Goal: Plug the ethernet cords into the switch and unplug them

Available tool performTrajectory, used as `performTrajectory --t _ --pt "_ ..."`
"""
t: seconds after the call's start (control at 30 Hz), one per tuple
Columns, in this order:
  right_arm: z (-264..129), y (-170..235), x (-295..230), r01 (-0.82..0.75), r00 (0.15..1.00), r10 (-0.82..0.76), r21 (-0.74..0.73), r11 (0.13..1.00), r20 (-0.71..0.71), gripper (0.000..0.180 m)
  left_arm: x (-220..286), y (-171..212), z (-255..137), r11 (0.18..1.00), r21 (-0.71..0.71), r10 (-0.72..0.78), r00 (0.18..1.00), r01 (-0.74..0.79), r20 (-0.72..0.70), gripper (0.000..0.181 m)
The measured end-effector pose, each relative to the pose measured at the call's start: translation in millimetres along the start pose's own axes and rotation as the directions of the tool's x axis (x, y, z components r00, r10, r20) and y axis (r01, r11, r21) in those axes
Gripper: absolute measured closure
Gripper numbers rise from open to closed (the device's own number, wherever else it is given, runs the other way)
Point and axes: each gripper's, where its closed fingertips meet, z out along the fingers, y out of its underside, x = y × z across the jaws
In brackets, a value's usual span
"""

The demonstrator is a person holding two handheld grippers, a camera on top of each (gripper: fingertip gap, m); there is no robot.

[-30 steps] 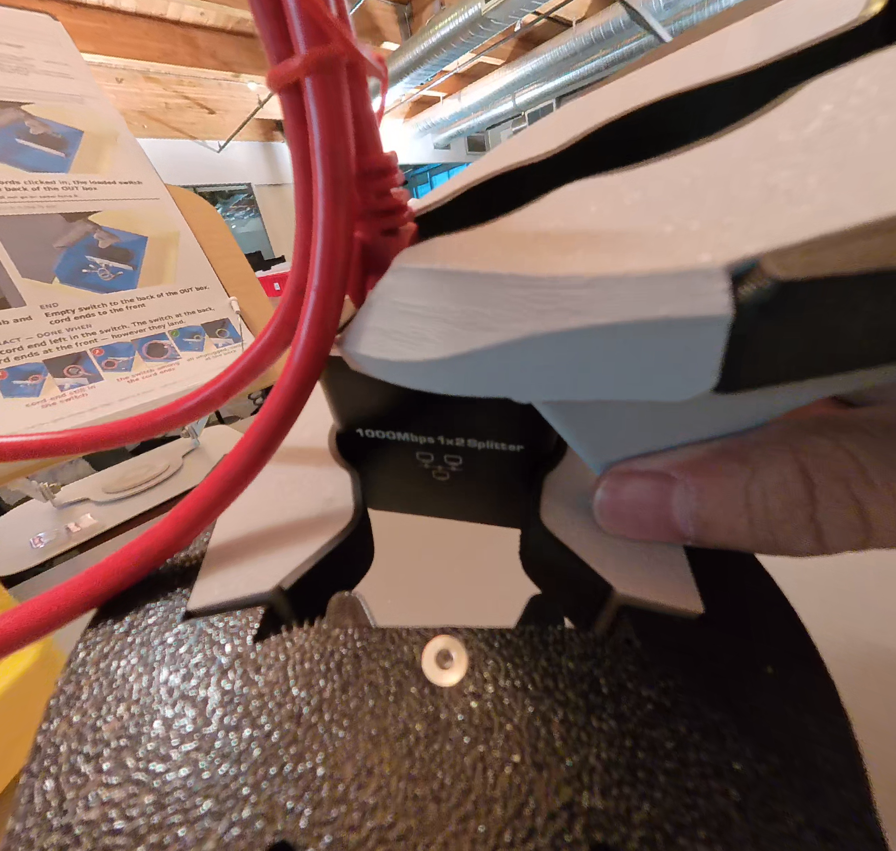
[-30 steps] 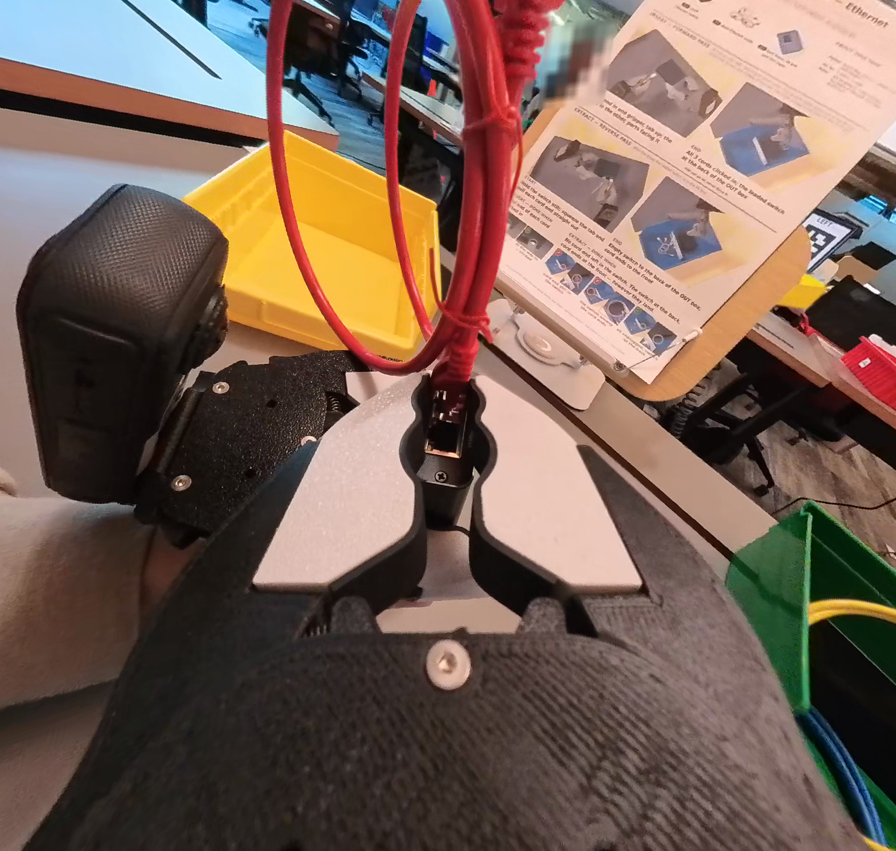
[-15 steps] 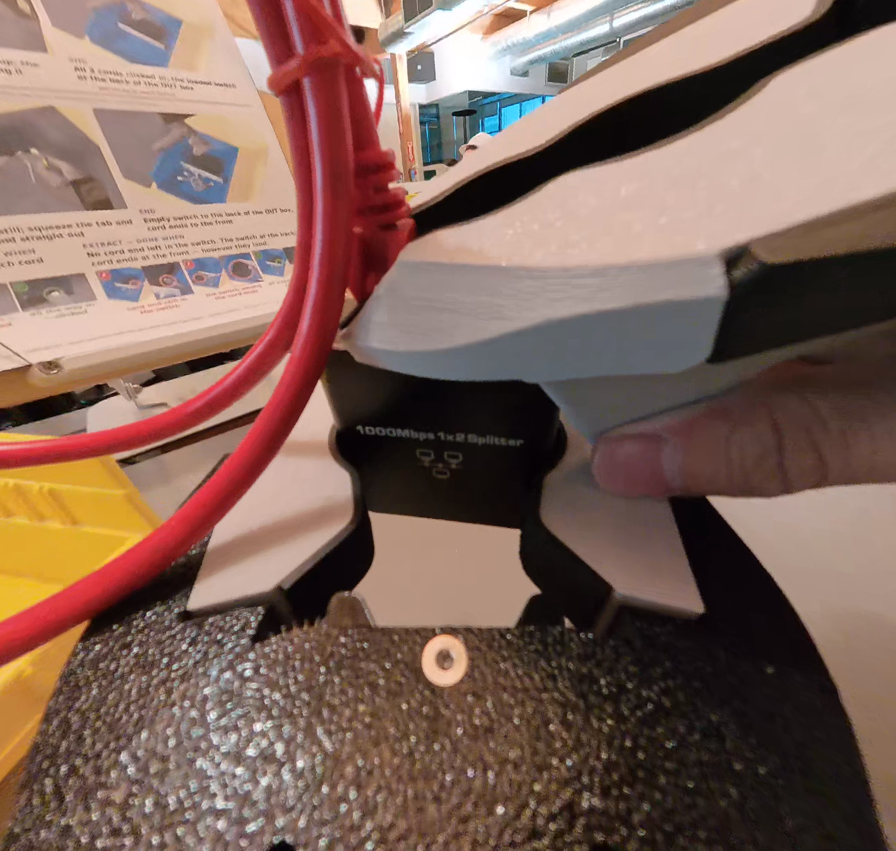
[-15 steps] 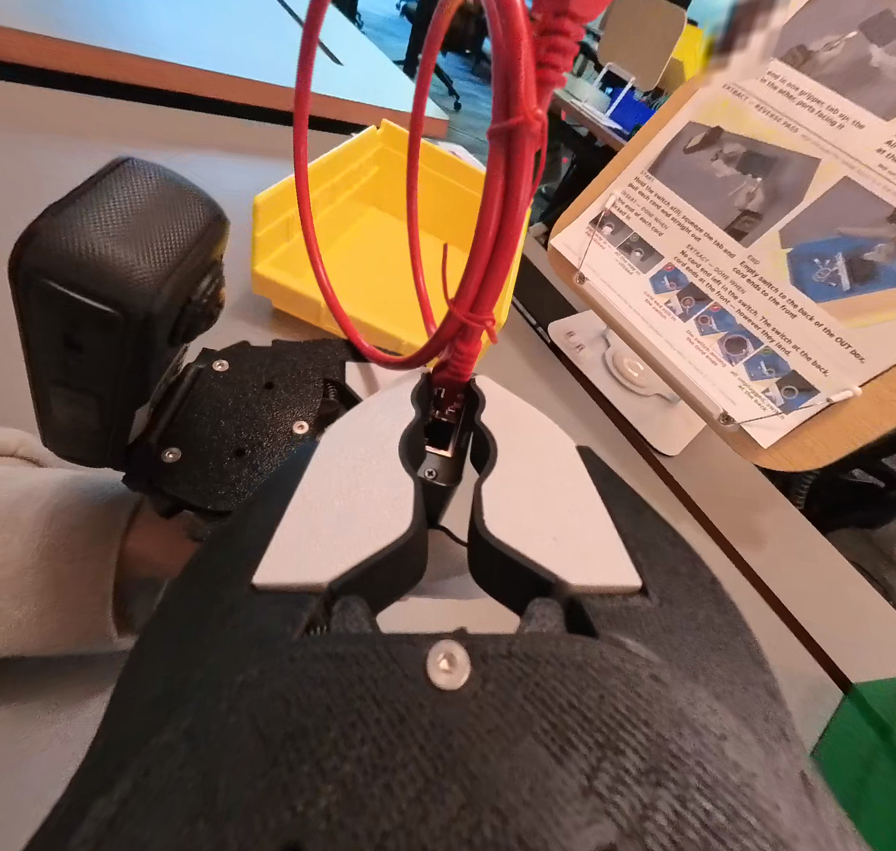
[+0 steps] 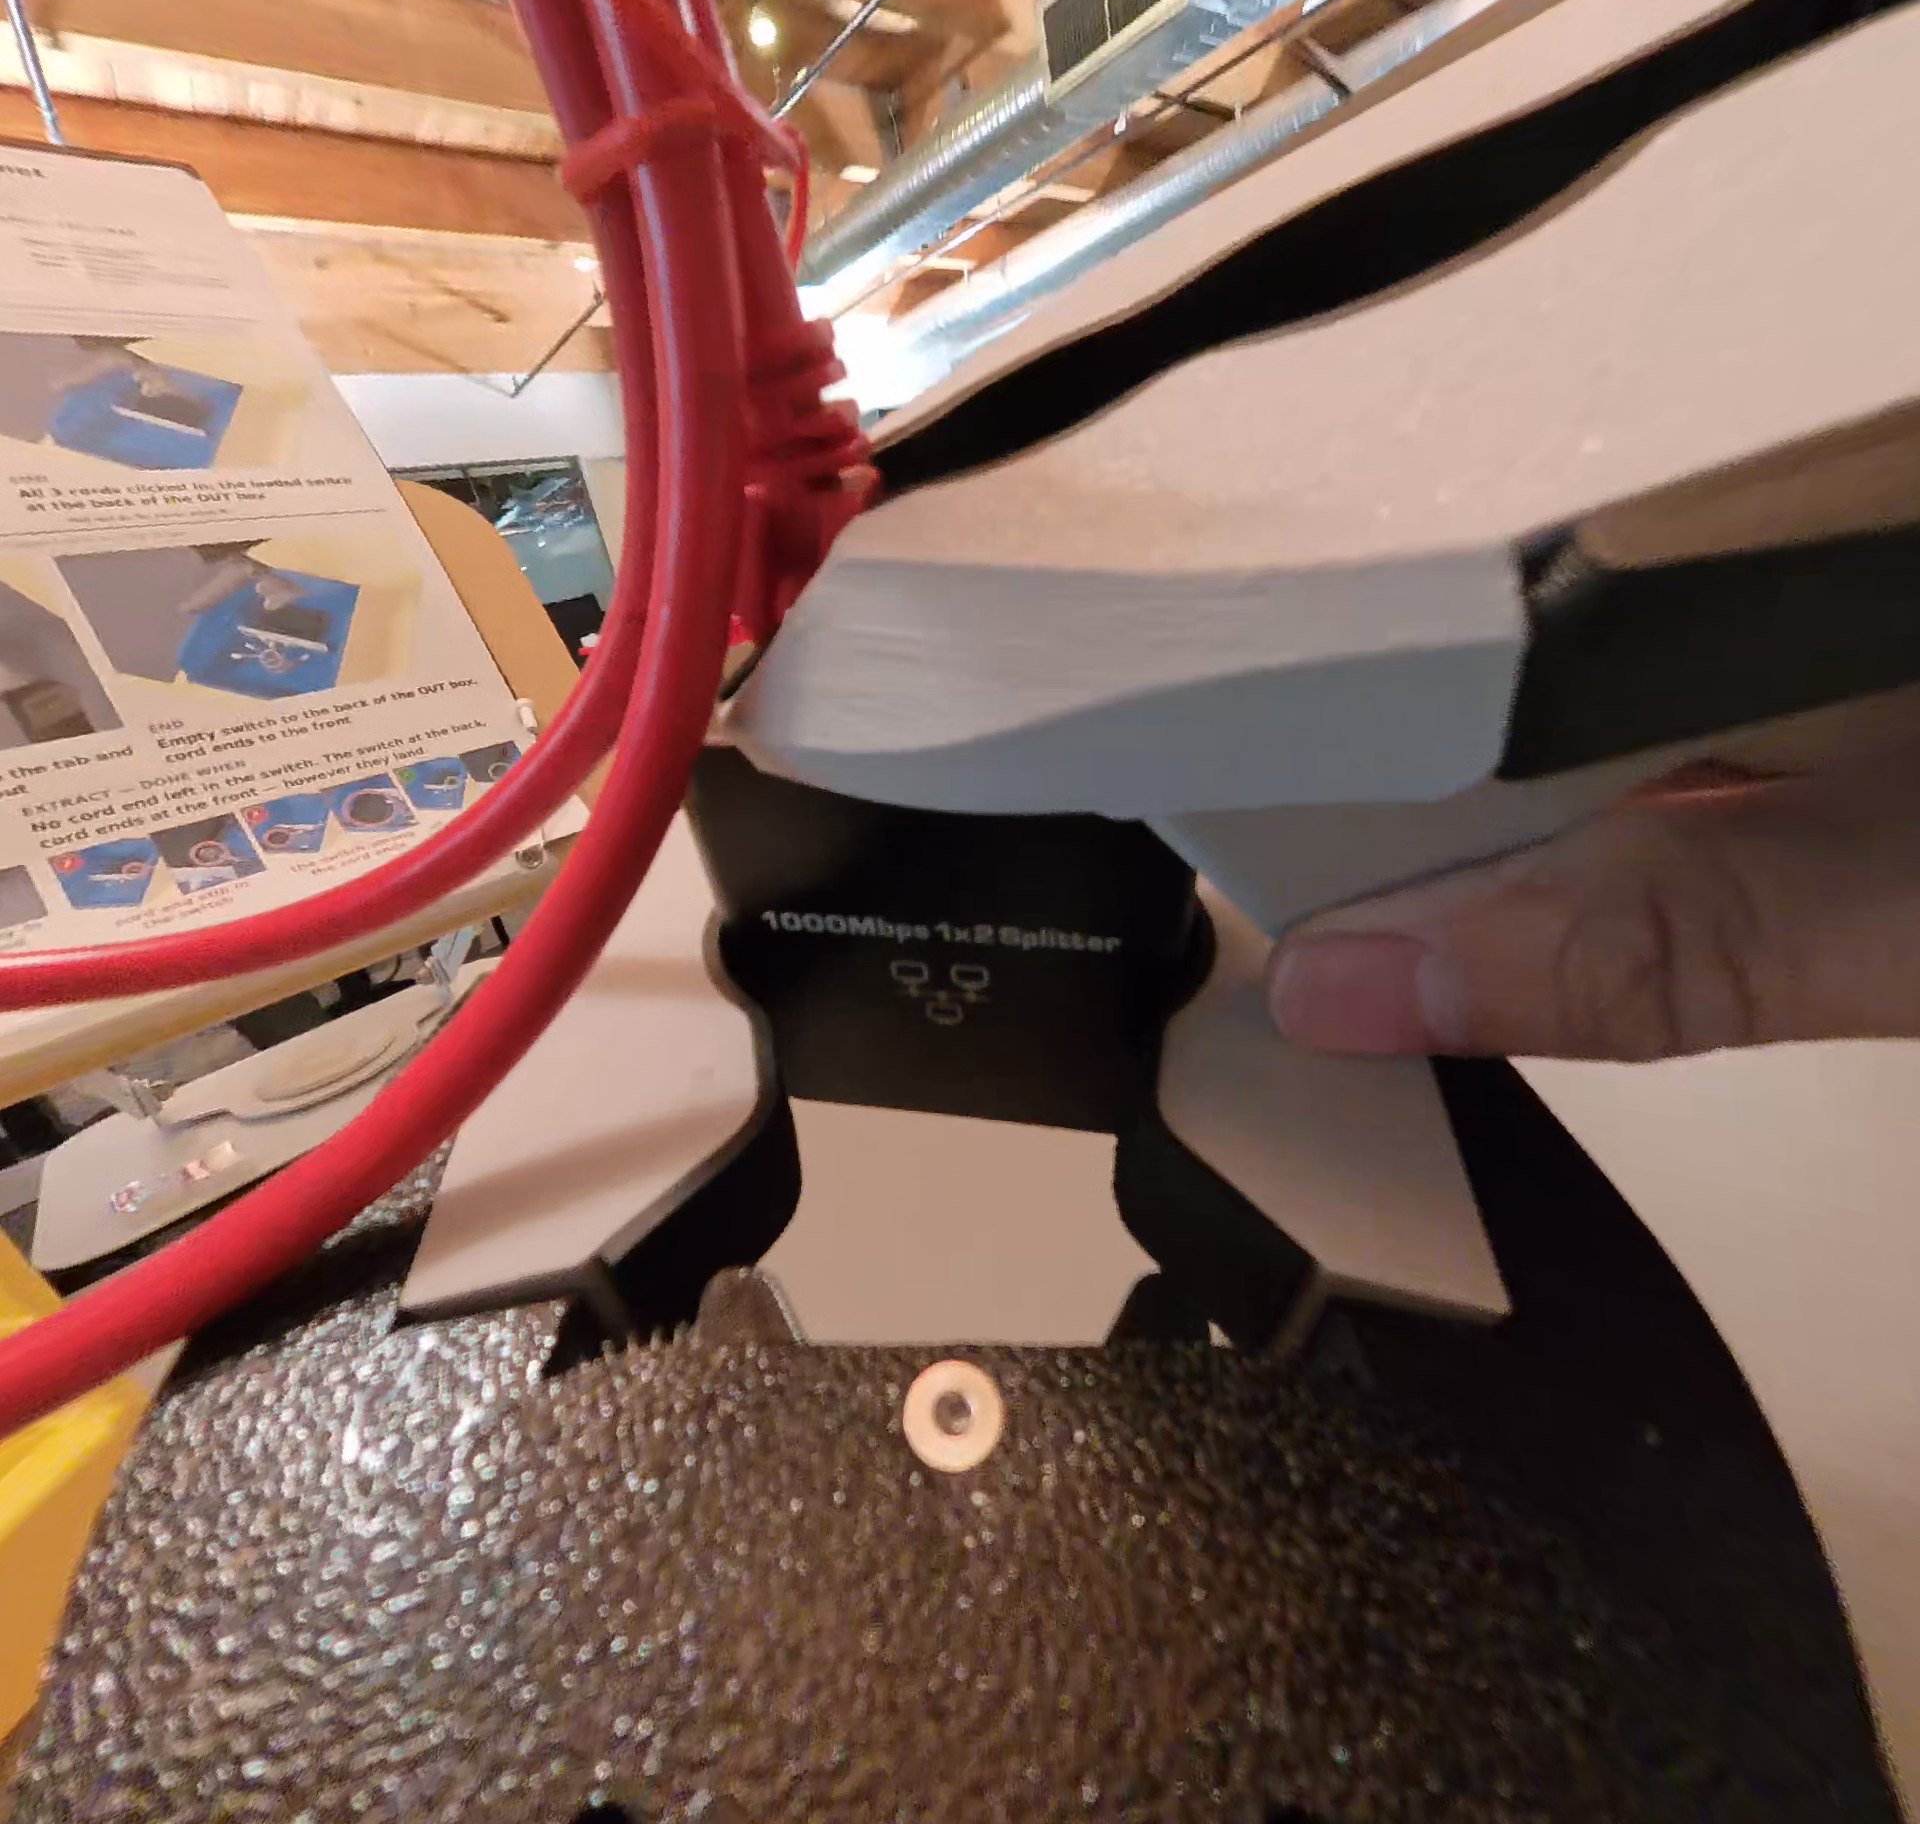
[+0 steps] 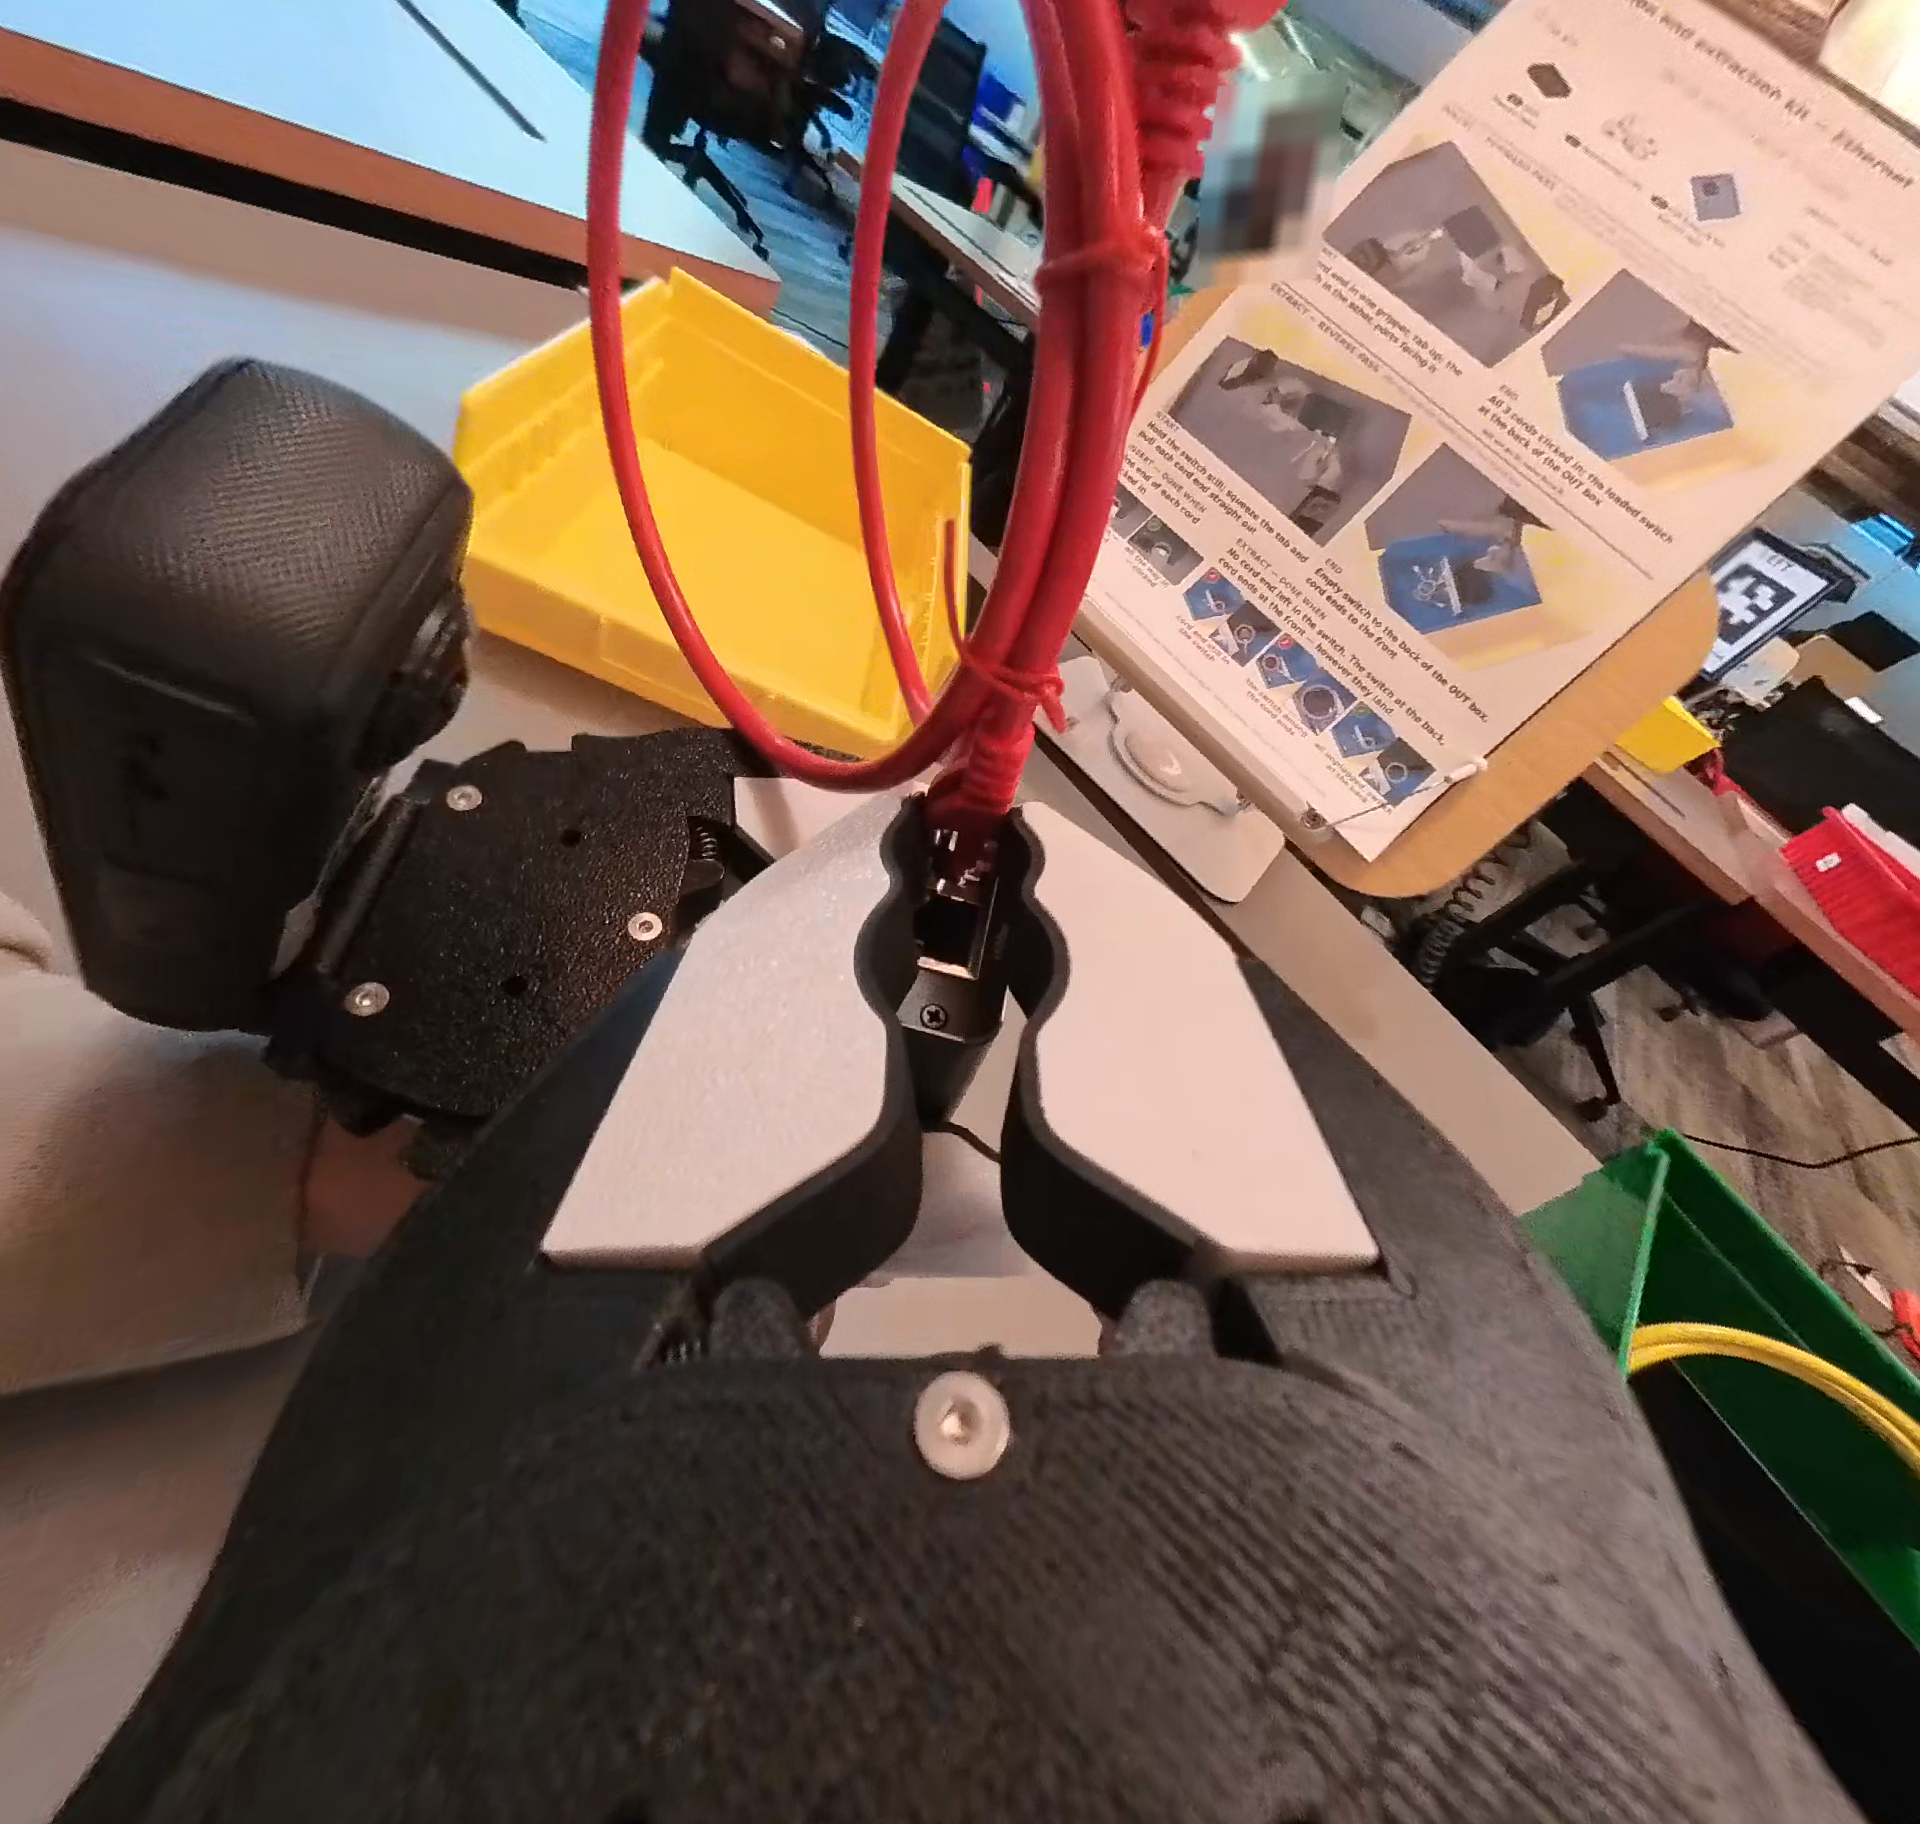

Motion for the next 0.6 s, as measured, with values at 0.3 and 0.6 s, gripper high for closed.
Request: performTrajectory --t 0.3,0.6 --pt "13.9 -3.2 -12.5 0.071 0.997 -0.072 -0.037 0.997 -0.021 0.165 -13.1 2.8 -9.5 0.999 0.049 -0.023 1.0 0.022 0.016 0.103" --pt "21.9 -3.0 -10.0 0.12 0.992 -0.12 0.002 0.993 -0.041 0.165 -24.9 8.7 -5.4 0.999 0.01 0.031 0.999 -0.032 0.044 0.103"
